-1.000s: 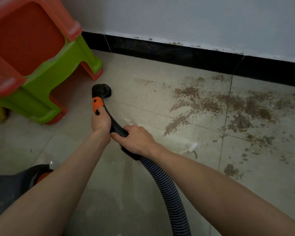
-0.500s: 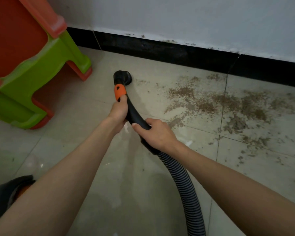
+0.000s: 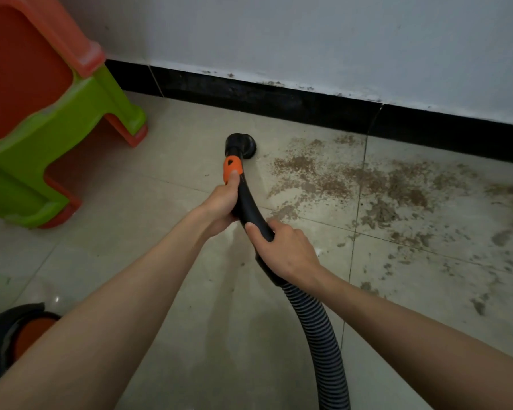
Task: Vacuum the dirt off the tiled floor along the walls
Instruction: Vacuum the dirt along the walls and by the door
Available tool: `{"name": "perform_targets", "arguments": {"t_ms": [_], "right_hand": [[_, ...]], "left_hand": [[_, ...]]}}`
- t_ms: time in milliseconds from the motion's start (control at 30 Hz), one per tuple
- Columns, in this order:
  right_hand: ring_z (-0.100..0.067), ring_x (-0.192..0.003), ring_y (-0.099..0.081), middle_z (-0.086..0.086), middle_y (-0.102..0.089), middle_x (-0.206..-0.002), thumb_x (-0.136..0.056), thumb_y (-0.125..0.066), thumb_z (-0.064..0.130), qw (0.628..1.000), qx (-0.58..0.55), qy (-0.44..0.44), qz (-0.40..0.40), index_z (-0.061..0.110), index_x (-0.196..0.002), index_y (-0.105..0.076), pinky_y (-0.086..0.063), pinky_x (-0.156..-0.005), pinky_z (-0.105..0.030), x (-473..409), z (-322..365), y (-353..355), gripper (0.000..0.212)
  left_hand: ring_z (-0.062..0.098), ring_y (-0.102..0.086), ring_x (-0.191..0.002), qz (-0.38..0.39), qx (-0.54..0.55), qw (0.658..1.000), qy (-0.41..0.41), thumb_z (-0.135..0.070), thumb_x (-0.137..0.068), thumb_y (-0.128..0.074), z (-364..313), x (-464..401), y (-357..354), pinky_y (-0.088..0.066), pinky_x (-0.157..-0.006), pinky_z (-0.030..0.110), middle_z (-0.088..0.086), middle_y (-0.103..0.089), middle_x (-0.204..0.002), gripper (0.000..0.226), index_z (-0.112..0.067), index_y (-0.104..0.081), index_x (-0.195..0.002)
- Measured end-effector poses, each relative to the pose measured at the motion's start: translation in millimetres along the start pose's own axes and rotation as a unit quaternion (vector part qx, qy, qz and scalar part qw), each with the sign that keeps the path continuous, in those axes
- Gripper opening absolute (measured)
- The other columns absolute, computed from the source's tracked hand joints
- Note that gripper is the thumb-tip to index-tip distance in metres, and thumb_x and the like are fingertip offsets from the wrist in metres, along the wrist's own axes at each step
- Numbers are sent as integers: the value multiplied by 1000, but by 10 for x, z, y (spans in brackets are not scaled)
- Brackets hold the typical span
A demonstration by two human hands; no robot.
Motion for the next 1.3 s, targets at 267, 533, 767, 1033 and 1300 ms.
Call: {"name": "perform_targets", "arguments": {"t_ms": [267,533,767,1033,1300], "right_hand": [[-18,-63,-60,1,-61,-71,-92,-38,61,999,-4,-36,4,26,-75,-48,-39,-52,-29,80,-115,28,40],[-26,-70,-62,-3,-61,-76,-93,-37,65,999,-6,25,34,24,-74,-43,-43,-57,-33,123,325,-214,45],[-26,-71,-57,-1,-57,-73,-93,-38,66,990,59,100,86,22,-82,-45,-38,-58,-33,322,659,-529,46],[-29,-83,-65,-8,-68,-90,-93,-39,66,985,71,76,140,20,-86,-52,-52,-72,-37,427,479,-560,48],[-24,-73,-63,-2,-63,-77,-92,-40,67,996,57,18,66,25,-72,-46,-51,-65,-35,413,108,-137,46]], "left_hand": [[19,-55,-90,33,-16,999,5,-43,-102,-30,26,73,-209,-44,-80,33,6,-55,-105,56,4,-41,-130],[17,-58,-79,-108,13,993,-43,-50,-95,-43,2,173,482,-46,-61,27,5,-59,-88,47,-6,-50,-108],[19,-53,-73,-168,75,983,-15,-54,-96,-37,153,395,1079,-46,-73,35,6,-53,-83,51,-5,-46,-111],[25,-53,-92,-178,62,982,7,-54,-96,-36,428,534,978,-45,-78,36,13,-54,-110,63,0,-42,-130],[21,-53,-86,-63,37,997,10,-49,-97,-39,217,408,284,-45,-77,35,6,-52,-93,60,3,-41,-127]]}}
Point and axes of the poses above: each hand's wrist, its own x-axis away from the middle knuckle, its own y-axis out of the back of the hand, z = x × y, the point moved 10 cm from there along -x, towards the middle knuckle
